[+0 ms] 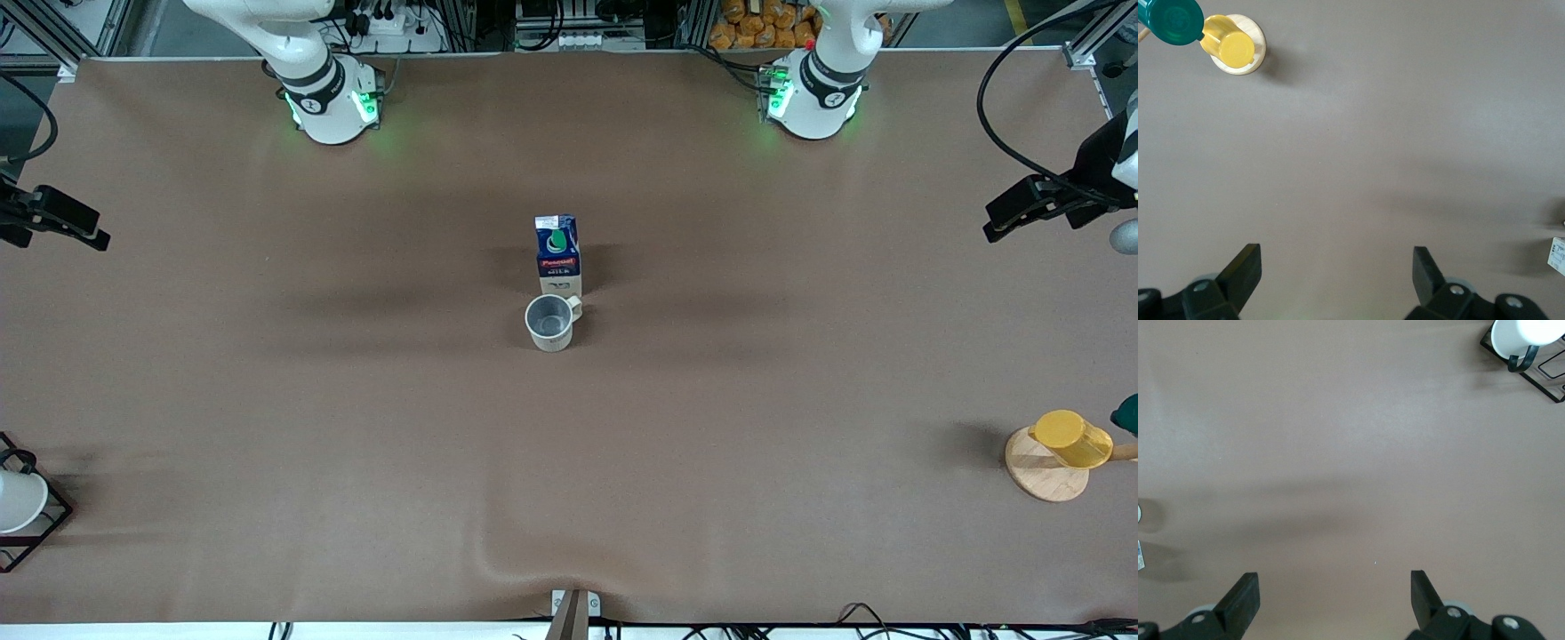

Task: Place milk next to cup

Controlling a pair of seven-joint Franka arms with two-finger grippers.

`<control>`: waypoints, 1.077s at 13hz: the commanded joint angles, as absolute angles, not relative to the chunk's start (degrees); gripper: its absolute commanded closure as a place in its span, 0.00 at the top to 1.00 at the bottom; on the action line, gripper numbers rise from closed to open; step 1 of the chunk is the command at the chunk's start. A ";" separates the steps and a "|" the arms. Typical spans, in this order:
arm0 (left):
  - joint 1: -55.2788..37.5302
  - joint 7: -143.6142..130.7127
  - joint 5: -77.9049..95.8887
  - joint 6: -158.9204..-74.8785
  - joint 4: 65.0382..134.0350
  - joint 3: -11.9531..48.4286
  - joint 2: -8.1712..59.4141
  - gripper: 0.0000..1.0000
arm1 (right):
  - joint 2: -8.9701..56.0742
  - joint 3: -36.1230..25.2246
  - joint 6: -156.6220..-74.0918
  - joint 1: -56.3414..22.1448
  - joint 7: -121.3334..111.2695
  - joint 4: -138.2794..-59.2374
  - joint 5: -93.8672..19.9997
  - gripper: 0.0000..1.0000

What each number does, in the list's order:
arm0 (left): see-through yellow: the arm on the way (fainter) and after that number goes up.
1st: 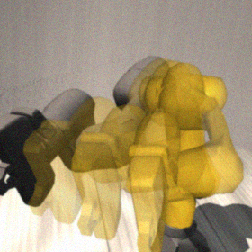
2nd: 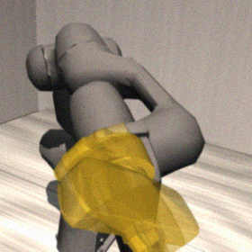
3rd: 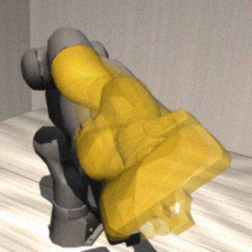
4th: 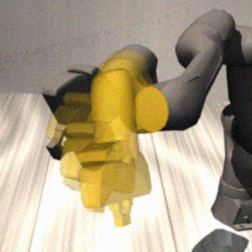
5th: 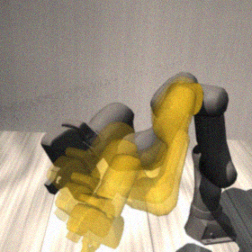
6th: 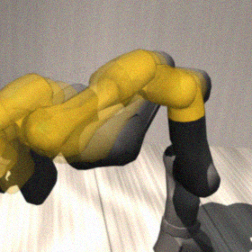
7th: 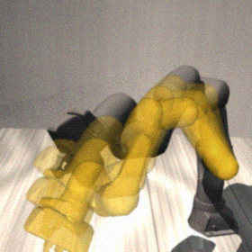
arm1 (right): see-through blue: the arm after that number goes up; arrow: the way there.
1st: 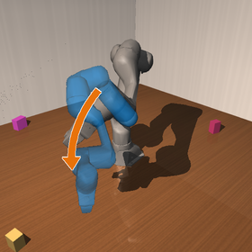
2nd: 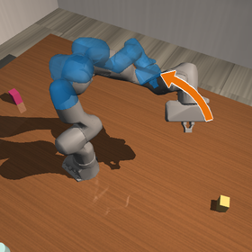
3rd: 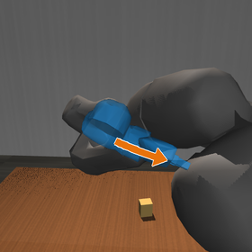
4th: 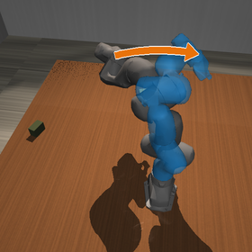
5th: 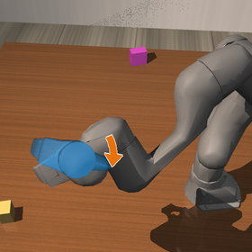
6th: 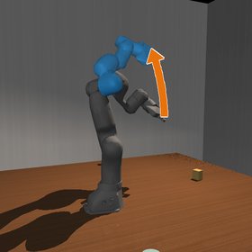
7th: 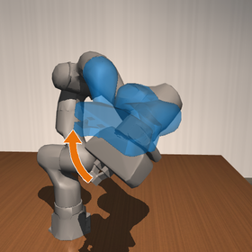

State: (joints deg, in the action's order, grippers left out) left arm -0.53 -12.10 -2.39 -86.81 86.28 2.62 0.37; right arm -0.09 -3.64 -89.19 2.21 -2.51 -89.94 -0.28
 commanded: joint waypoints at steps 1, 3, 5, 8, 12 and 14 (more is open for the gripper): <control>0.26 -10.81 -1.41 -86.31 84.82 2.90 0.61 1.00 | 0.44 -3.60 -88.59 2.02 -2.20 -88.77 0.26 1.00; 0.18 -10.90 -1.32 -86.22 84.20 2.90 0.88 1.00 | 0.87 -3.60 -88.59 2.02 -2.20 -88.77 0.18 1.00; 0.09 -10.90 -1.32 -85.52 84.20 2.90 0.88 1.00 | 0.88 -3.60 -88.59 2.02 -2.20 -88.68 0.09 1.00; 0.35 -10.90 -1.50 -85.43 84.20 2.90 0.88 1.00 | 0.97 -3.60 -88.59 2.02 -2.20 -88.68 0.09 1.00; 0.44 -10.90 -1.41 -85.17 84.11 2.81 0.88 1.00 | 0.97 -3.60 -88.86 2.02 -2.28 -88.68 0.18 1.00; 0.09 -10.90 -1.23 -85.08 84.11 2.90 0.79 1.00 | 1.14 -3.60 -88.68 1.93 -2.11 -88.77 0.09 1.00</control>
State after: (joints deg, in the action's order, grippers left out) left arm -0.10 -12.10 -2.39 -86.48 85.54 2.68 0.42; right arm 0.36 -3.63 -89.24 2.21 -2.51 -89.93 -0.28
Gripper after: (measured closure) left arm 0.000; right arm 0.000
